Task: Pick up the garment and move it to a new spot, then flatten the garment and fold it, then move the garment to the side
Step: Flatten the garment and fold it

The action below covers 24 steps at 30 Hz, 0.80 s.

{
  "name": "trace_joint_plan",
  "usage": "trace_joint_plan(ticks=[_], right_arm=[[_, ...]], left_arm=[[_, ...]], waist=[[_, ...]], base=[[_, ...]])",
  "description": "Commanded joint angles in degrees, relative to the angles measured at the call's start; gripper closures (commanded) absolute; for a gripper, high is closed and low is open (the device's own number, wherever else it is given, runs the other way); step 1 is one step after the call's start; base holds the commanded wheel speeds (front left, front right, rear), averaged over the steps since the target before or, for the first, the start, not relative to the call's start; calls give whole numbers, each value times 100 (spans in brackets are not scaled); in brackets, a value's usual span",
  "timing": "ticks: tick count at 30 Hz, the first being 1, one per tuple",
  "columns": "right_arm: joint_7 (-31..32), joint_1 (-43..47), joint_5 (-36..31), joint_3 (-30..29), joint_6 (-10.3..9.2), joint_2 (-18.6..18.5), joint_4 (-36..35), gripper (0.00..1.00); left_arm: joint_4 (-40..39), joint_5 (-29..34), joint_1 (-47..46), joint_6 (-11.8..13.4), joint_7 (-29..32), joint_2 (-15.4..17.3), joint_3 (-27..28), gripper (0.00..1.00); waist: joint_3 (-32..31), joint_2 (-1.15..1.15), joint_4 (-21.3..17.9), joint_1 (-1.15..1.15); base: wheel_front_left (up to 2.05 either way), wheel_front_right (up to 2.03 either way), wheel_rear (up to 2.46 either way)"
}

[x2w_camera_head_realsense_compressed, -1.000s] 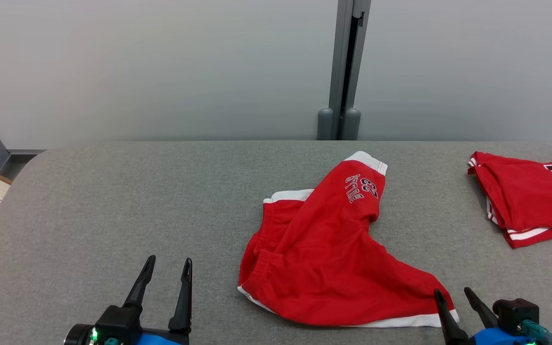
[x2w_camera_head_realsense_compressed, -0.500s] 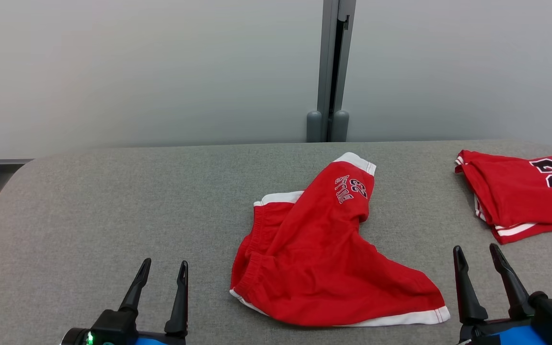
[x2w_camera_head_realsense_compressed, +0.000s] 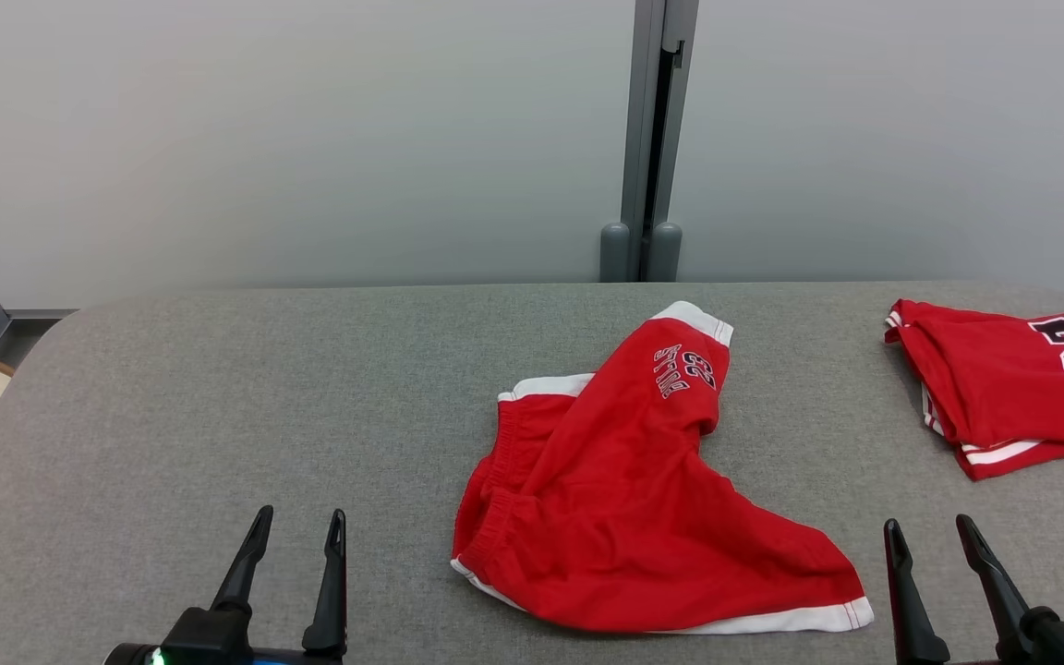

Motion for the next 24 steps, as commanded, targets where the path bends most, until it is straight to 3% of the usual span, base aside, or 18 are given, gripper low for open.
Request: trace_joint_plan(ticks=[1,24], right_arm=[[-18,57,-6,-32,0,8,26,0],[-17,-65,35,-17,0,11,371,0]], left_arm=[[-27,31,44,38,-26,16,16,0],[-69,145,-9,74,-25,0,146,0]], waist=[[4,0,0,0],[27,0,-61,0]], base=[[0,0,0],[0,0,0]])
